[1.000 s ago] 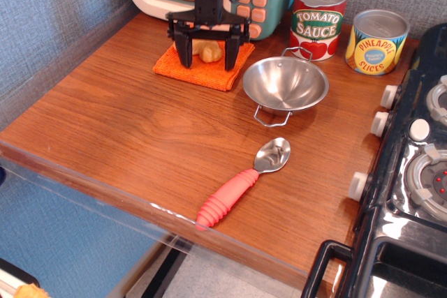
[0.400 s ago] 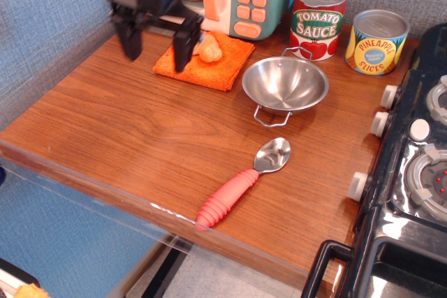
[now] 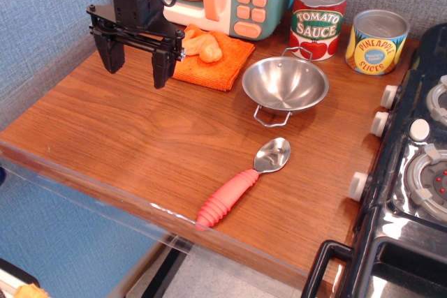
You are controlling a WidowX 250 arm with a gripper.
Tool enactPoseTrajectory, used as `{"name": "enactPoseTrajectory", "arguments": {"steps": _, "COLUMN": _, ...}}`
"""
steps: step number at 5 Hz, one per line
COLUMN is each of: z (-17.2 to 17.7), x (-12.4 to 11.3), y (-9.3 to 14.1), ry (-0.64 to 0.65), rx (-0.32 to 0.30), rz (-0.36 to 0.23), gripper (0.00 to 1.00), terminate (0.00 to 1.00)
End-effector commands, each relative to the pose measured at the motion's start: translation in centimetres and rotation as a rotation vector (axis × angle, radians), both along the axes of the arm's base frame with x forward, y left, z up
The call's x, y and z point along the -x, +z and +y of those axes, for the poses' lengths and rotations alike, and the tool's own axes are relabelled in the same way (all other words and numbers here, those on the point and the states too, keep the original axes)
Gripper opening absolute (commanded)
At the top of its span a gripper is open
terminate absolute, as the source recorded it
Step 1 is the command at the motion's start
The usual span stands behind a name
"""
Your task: Move the squash over on top of the orange cloth.
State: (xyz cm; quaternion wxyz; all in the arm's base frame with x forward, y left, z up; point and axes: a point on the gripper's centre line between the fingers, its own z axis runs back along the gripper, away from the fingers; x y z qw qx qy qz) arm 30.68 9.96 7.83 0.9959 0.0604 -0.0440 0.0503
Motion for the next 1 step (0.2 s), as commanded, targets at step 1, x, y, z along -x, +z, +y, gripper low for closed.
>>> {"name": "enactPoseTrajectory", "arguments": {"steps": 1, "z": 0.60, "x": -0.09, "y": 1.90, "ry": 0.001, "rx": -0.018, "rz": -0.053, "gripper": 1.00, "terminate": 1.00}}
